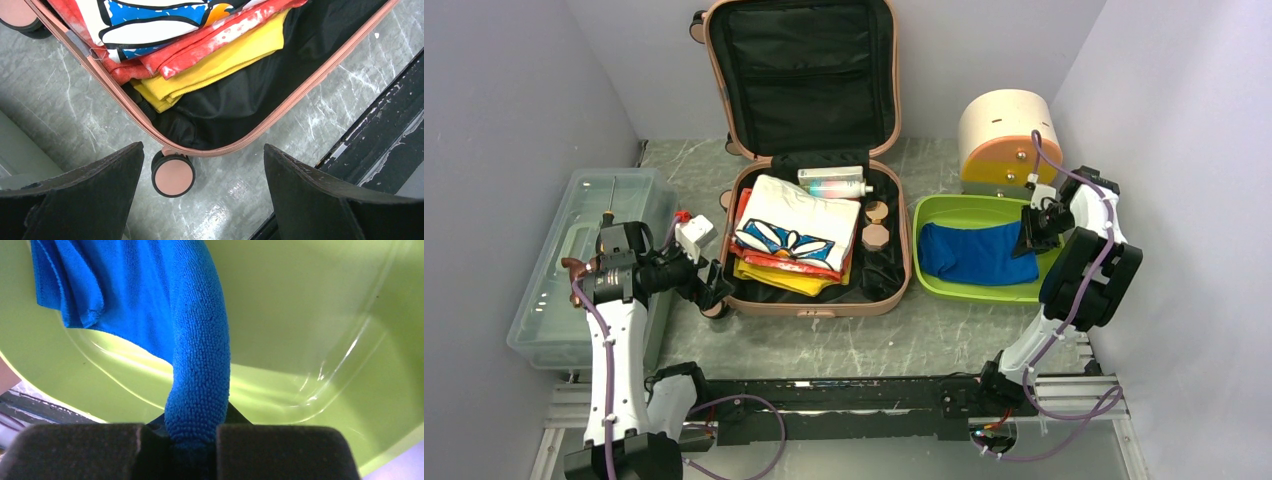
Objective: Open, take out, and arrange the luggage
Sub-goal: Place the clothes in the bin, then adjust the clothes in the bin.
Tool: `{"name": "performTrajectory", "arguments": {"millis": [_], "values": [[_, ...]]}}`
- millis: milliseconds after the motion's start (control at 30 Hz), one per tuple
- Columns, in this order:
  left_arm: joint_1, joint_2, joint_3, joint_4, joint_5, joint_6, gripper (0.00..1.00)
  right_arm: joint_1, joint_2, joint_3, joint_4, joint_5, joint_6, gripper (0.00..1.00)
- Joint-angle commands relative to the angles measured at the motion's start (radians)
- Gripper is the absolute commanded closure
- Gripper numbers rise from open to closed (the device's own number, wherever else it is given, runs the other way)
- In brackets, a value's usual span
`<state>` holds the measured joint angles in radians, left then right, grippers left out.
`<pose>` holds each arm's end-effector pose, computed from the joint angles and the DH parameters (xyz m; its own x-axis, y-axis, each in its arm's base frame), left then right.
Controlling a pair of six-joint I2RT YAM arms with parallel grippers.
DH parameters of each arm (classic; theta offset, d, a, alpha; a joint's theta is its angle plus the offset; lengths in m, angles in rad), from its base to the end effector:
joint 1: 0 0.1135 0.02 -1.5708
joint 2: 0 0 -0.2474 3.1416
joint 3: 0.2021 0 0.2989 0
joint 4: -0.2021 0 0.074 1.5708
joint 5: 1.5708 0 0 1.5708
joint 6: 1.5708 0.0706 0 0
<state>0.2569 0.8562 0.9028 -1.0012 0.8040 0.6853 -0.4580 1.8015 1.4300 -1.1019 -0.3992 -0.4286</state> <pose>0.2244 0.0064 0.2736 -0.4679 0.3311 -0.8194 0.6747 0.7327 -0.0892 0.3572 -0.1455 0.1656 -0.9672 0.0499 -0.2492 -0.0313 0.9498 0.3114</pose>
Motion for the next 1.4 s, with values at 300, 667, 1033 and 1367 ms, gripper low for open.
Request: {"name": "performTrajectory", "arguments": {"millis": [300, 667, 1033, 1367], "values": [[0.016, 0.006, -0.006, -0.016, 0.056, 0.029, 0.05, -0.034, 0.016, 0.048, 0.012, 0.079, -0.035, 1.0], [0.025, 0.006, -0.005, -0.017, 0.057, 0.03, 0.05, -0.03, -0.047, 0.089, 0.083, 0.143, -0.015, 0.0], [0.034, 0.007, -0.005, -0.02, 0.061, 0.033, 0.05, 0.198, -0.316, -0.035, 0.204, 0.115, 0.009, 0.18], [0.05, 0.001, -0.005, -0.024, 0.068, 0.041, 0.05, 0.299, -0.093, -0.03, 0.298, 0.053, 0.097, 0.86]]}}
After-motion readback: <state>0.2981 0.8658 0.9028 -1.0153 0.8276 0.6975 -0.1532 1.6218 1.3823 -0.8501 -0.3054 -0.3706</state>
